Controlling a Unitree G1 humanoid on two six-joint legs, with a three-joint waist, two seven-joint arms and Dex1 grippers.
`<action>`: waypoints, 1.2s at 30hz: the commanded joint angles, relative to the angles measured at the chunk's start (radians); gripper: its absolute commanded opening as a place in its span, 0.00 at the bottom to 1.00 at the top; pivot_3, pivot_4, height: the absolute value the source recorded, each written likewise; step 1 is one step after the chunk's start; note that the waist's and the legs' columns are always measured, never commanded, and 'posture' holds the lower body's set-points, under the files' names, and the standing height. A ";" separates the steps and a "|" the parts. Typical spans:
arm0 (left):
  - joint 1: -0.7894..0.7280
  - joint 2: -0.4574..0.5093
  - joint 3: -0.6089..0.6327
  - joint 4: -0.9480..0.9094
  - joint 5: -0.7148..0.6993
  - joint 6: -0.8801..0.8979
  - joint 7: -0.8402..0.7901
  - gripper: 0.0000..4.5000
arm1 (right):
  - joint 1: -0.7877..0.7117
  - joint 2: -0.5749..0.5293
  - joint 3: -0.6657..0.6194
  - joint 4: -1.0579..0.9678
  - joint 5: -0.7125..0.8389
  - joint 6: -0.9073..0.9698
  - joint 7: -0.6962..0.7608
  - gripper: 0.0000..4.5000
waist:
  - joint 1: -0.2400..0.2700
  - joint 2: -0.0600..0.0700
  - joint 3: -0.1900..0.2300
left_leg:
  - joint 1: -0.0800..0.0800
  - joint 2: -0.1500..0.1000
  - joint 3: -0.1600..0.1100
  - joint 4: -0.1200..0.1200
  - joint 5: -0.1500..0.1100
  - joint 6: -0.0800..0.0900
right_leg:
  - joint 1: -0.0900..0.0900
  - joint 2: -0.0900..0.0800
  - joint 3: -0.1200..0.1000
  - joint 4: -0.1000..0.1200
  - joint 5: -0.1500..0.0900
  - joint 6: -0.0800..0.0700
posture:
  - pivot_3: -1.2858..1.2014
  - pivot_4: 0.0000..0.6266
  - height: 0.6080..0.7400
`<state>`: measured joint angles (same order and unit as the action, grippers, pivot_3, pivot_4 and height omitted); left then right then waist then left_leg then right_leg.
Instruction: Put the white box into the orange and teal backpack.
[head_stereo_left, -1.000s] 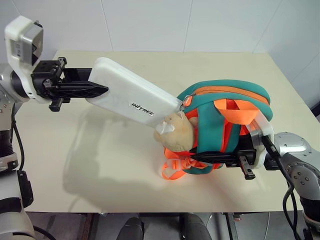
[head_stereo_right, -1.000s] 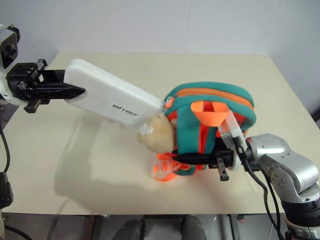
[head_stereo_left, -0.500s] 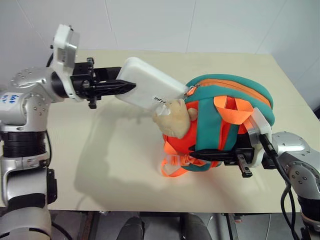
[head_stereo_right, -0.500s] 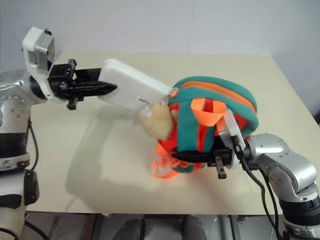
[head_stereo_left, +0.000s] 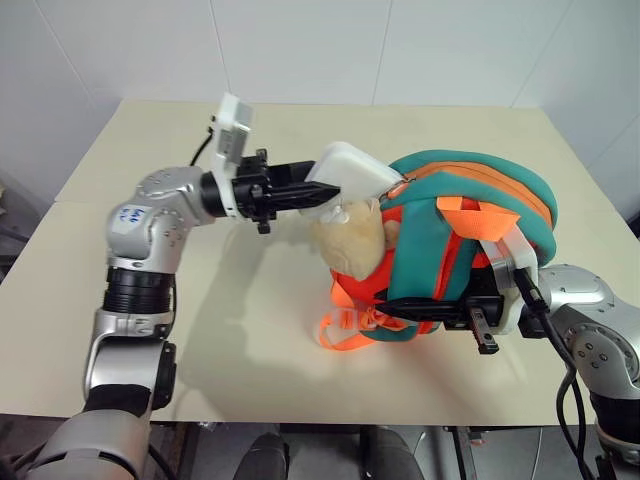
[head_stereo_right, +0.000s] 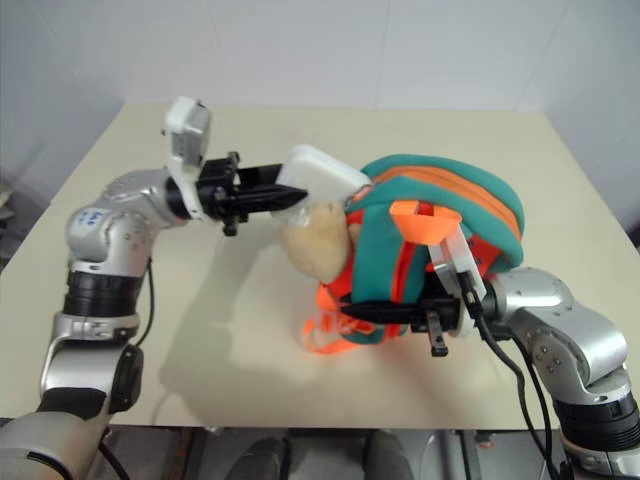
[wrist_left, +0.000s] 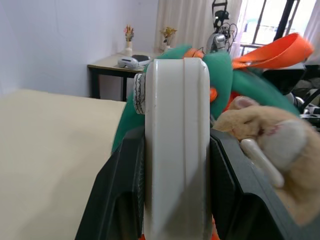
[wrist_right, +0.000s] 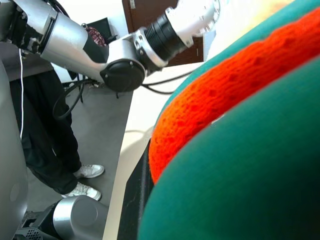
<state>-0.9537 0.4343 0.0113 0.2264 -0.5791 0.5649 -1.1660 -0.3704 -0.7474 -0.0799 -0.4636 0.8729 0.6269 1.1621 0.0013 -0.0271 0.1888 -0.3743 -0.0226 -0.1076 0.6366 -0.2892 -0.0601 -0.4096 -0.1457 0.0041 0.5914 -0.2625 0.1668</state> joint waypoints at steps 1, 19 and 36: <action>-0.032 -0.045 -0.048 0.058 0.048 -0.073 -0.026 0.29 | -0.022 0.008 0.007 -0.022 0.003 -0.019 0.002 0.12 | -0.002 0.000 0.000 | 0.000 0.000 0.000 0.000 0.000 0.000 | 0.000 0.000 0.000 0.000 0.000 0.000 | 0.52 0.24 1.00; -0.139 -0.220 -0.142 0.356 0.230 -0.200 -0.031 0.29 | -0.022 0.024 0.022 -0.030 -0.020 -0.035 -0.006 0.12 | -0.002 0.000 0.000 | 0.000 0.000 0.000 0.001 0.000 0.000 | 0.000 0.000 0.000 0.000 0.000 0.001 | 0.52 0.24 1.00; -0.170 0.052 -0.168 0.046 0.250 -0.088 -0.160 1.00 | -0.041 0.035 0.037 -0.007 -0.042 -0.040 -0.016 0.12 | -0.003 0.000 0.000 | 0.000 0.000 0.000 0.000 0.000 0.000 | 0.000 0.000 0.000 0.000 0.000 0.001 | 0.52 0.24 1.00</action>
<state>-1.0976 0.4769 -0.1585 0.3368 -0.3237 0.4832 -1.2977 -0.3917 -0.7179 -0.0438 -0.4614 0.8256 0.6083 1.1450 -0.0016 -0.0269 0.1888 -0.3744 -0.0226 -0.1072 0.6362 -0.2892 -0.0600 -0.4098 -0.1456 0.0042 0.5911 -0.2622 0.1675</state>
